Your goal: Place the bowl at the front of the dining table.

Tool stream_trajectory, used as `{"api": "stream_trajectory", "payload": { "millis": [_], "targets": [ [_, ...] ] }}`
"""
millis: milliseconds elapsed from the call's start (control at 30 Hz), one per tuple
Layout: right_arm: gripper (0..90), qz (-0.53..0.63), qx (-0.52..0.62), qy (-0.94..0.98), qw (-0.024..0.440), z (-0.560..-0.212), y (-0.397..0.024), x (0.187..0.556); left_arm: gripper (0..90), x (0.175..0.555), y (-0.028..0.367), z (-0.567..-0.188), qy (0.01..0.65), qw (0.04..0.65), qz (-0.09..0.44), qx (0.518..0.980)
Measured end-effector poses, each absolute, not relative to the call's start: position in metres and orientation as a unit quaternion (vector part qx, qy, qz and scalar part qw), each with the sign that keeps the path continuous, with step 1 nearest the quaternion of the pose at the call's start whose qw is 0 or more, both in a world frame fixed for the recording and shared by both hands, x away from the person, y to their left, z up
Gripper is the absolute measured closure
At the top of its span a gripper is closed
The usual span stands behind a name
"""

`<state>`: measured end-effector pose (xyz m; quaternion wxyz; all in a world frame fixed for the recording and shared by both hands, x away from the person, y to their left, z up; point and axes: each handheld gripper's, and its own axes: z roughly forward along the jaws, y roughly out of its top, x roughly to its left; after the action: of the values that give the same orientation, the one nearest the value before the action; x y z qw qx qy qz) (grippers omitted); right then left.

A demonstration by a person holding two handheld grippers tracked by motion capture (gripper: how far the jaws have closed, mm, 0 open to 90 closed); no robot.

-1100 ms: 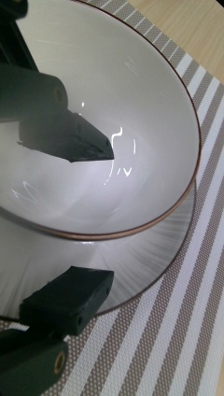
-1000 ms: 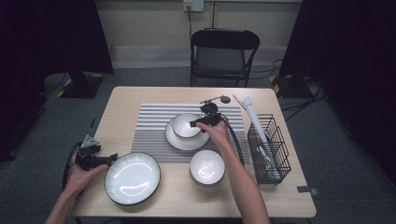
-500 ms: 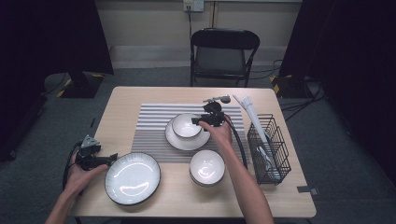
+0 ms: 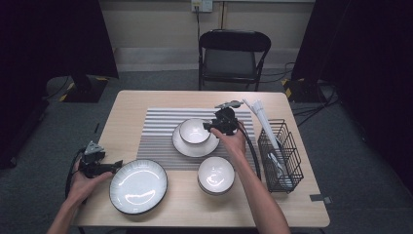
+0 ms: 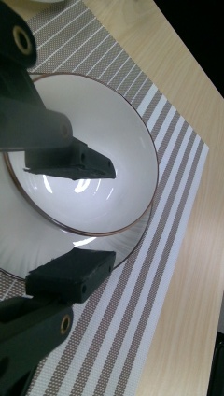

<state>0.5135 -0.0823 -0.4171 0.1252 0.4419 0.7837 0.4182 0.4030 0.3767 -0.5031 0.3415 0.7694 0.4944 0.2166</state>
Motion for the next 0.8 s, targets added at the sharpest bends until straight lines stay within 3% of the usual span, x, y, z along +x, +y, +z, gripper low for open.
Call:
{"api": "stream_trajectory", "payload": {
  "millis": [133, 800],
  "targets": [
    [44.9, 0.415, 0.460, 0.776, 0.114, -0.417, -0.085, 0.509, 13.6, 0.403, 0.377, -0.503, 0.494, 0.342, 0.216, 0.769],
    [34.3, 0.458, 0.466, 0.747, 0.120, -0.409, -0.110, 0.478, 13.6, 0.403, 0.377, -0.503, 0.495, 0.342, 0.216, 0.769]
  ]
}}
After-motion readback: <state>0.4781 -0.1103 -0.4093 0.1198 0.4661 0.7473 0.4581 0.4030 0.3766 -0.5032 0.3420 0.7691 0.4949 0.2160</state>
